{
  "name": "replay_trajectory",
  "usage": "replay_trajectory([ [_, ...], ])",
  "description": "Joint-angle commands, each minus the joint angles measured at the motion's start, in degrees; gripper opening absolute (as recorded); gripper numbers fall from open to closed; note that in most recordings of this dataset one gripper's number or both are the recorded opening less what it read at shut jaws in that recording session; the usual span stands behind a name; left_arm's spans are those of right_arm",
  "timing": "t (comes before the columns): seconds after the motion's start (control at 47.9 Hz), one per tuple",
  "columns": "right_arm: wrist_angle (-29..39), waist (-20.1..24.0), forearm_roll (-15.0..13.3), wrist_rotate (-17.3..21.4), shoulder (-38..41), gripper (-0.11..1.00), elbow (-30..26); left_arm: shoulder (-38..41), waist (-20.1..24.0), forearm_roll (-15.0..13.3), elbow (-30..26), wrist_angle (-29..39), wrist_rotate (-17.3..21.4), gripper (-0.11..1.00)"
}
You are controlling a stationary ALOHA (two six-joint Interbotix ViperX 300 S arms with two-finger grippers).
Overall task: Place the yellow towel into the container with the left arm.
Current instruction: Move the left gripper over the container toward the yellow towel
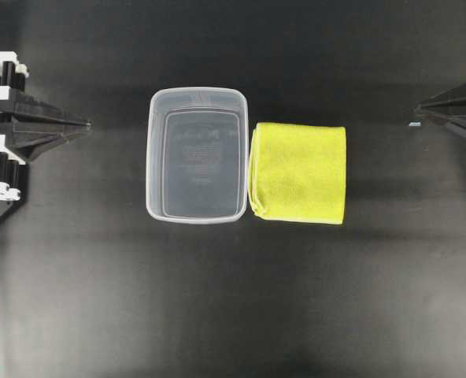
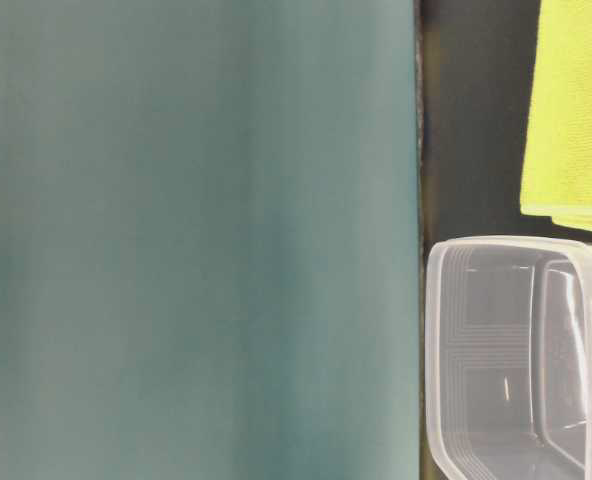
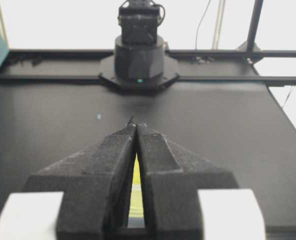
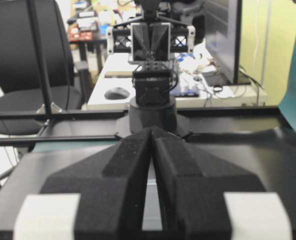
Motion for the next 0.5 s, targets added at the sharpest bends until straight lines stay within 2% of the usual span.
replay_trajectory([
  [0.0, -0.4, -0.4, 0.3, 0.1, 0.3, 0.01, -0.6, 3.3, 0.4, 2.0, -4.5, 2.3, -2.0, 0.06],
  [0.083, 0.9, -1.4, 0.4, 0.2, -0.6, 0.0, -0.2, 7.7, 0.7, 2.1, -8.3, 7.9, -2.8, 0.0],
  [0.167, 2.6, -2.7, 0.4, 0.3, -1.4, 0.0, 0.2, 14.0, 0.8, 2.1, -13.3, 14.7, -2.7, 0.0],
  [0.48, 7.9, -4.7, 0.4, 0.4, -4.5, 0.01, 1.0, 35.3, 1.3, 2.2, -34.0, 28.8, -1.8, 0.0],
])
